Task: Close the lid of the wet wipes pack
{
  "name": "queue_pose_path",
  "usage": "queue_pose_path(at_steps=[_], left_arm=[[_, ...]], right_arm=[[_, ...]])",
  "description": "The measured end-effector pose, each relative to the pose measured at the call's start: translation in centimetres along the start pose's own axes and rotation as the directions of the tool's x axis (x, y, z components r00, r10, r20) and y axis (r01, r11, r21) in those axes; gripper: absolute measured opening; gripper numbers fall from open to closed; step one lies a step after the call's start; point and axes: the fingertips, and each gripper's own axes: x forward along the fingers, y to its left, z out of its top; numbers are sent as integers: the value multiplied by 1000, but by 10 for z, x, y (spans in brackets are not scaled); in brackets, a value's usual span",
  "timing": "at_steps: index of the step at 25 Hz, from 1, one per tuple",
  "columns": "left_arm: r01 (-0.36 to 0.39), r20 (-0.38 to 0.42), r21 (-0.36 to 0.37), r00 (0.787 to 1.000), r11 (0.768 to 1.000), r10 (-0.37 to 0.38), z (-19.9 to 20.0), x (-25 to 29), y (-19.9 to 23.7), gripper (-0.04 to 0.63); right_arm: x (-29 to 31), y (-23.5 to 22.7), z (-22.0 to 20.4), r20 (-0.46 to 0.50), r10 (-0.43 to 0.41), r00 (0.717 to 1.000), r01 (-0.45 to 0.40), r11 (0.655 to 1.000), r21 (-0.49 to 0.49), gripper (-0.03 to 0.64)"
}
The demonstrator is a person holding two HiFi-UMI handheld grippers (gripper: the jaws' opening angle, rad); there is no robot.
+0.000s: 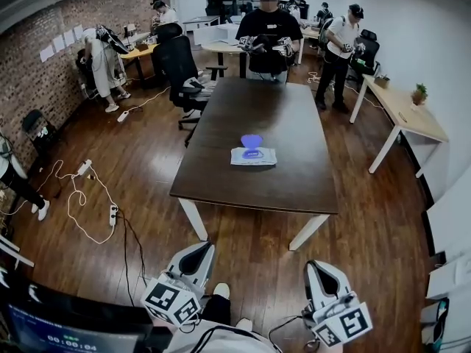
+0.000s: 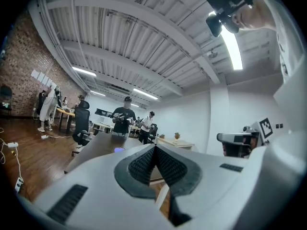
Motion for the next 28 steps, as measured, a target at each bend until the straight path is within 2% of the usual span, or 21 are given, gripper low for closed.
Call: queue_pose_path(at_steps=[6,18,24,28], left_arm=[[19,-21,-18,1000,1000,-19,-4,49,32,-3],[70,-3,-40,998,997,-71,36,192,152,-3],[120,-32,-57,992,991,-121,36,247,195,-3],[136,-61,-52,988,989,-139,32,287,220,-2]], right_arm=[[51,-27,-6,-22,-23,999,23,1000,-9,6],[221,-87,13,-65,-16,998,13,998,-60,6],[284,-113,18,-54,-42,998,39,997,-63,6],[324,-133,5,-73,-28,997,25,999,-42,6]])
